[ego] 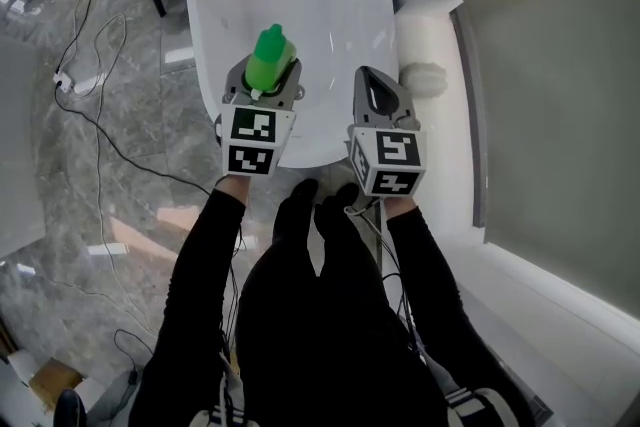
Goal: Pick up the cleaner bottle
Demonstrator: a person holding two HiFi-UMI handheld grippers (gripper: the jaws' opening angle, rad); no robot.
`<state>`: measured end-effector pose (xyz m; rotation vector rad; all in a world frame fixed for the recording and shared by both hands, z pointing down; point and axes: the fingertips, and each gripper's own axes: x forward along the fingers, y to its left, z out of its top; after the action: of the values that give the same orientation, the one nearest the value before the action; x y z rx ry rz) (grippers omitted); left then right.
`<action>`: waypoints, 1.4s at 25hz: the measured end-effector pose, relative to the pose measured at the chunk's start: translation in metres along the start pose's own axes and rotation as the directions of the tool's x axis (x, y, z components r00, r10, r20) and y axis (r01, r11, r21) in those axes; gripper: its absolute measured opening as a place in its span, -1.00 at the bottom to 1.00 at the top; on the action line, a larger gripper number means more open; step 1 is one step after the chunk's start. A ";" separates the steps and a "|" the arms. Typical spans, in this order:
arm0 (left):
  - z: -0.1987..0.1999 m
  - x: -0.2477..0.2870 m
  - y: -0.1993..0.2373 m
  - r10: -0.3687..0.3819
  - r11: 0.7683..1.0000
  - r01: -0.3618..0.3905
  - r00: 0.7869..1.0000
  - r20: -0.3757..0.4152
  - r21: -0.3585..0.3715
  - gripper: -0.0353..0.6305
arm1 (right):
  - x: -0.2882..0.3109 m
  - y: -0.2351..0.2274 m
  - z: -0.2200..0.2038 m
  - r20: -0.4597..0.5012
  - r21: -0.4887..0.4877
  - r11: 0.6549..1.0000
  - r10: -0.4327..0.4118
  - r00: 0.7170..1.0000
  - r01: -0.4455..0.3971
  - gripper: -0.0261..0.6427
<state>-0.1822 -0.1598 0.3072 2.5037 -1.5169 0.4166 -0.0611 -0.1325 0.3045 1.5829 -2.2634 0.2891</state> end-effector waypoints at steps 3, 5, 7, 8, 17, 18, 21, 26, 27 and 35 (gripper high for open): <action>-0.003 -0.001 0.003 0.002 1.000 -0.002 1.000 -0.010 0.002 -0.33 | 0.002 0.003 0.000 -0.001 0.002 1.000 0.011 1.000 -0.011 -0.92; -0.005 -0.003 0.006 0.003 1.000 -0.003 1.000 -0.014 0.003 -0.33 | 0.003 0.006 0.000 -0.002 0.002 1.000 0.018 1.000 -0.018 -0.92; -0.007 -0.004 0.008 0.006 1.000 -0.005 1.000 -0.018 0.006 -0.33 | 0.005 0.009 -0.001 -0.005 0.002 1.000 0.027 1.000 -0.027 -0.92; -0.008 -0.005 0.010 0.006 1.000 -0.006 1.000 -0.020 0.008 -0.33 | 0.006 0.010 -0.001 -0.007 0.003 0.999 0.032 0.999 -0.032 -0.92; -0.008 -0.010 0.015 0.011 1.000 -0.011 1.000 -0.020 0.005 -0.33 | 0.011 0.020 -0.001 -0.021 -0.007 0.998 0.063 0.998 -0.063 -0.92; -0.007 -0.011 0.015 0.011 1.000 -0.011 1.000 -0.019 0.005 -0.33 | 0.010 0.019 -0.001 -0.021 -0.008 0.998 0.063 0.998 -0.063 -0.92; -0.007 -0.012 0.013 0.011 1.000 -0.010 1.000 -0.020 0.006 -0.33 | 0.008 0.019 -0.001 -0.022 -0.012 0.998 0.064 0.998 -0.064 -0.92; -0.006 -0.012 0.010 0.009 1.000 -0.008 1.000 -0.021 0.012 -0.33 | 0.005 0.016 -0.002 -0.024 -0.019 0.998 0.066 0.998 -0.066 -0.92; -0.006 -0.012 0.010 0.007 1.000 -0.007 1.000 -0.021 0.013 -0.33 | 0.005 0.016 -0.002 -0.024 -0.019 0.998 0.064 0.998 -0.065 -0.92; -0.005 -0.014 0.004 -0.001 1.000 0.002 1.000 -0.023 0.018 -0.33 | -0.002 0.013 -0.001 -0.015 -0.019 0.998 0.059 0.998 -0.059 -0.92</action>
<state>-0.1927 -0.1487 0.3071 2.5051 -1.5098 0.4591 -0.0722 -0.1262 0.3054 1.5016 -2.2981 0.2919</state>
